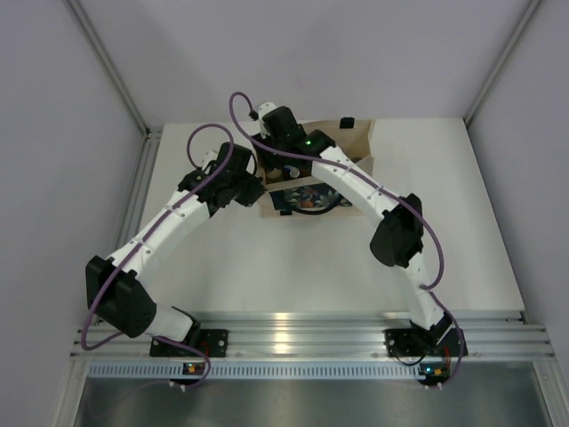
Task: Take the personal care products out of the canvas bag
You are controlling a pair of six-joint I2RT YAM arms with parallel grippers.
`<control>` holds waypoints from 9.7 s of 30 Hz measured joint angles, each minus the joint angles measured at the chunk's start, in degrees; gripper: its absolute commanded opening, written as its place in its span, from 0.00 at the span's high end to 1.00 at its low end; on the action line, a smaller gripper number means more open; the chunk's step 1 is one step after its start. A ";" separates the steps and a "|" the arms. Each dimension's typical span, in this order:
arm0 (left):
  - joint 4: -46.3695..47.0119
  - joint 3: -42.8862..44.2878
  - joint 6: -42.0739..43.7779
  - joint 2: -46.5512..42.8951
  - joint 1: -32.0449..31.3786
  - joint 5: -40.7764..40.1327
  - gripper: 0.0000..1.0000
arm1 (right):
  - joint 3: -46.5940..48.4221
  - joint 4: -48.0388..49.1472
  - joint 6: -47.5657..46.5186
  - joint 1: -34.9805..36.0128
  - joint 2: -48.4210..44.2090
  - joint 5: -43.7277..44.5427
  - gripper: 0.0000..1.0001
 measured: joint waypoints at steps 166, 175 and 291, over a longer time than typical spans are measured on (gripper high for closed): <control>0.07 0.31 4.11 2.69 1.01 6.05 1.00 | -14.23 -0.46 -15.80 -5.01 -7.63 -8.50 0.99; 0.04 0.33 4.11 2.69 1.01 6.08 1.00 | -13.44 -1.42 -13.97 -5.01 -7.63 -8.55 1.00; -0.94 2.27 5.75 3.96 1.03 8.79 1.00 | -34.34 13.31 3.37 -0.15 -31.08 0.94 0.51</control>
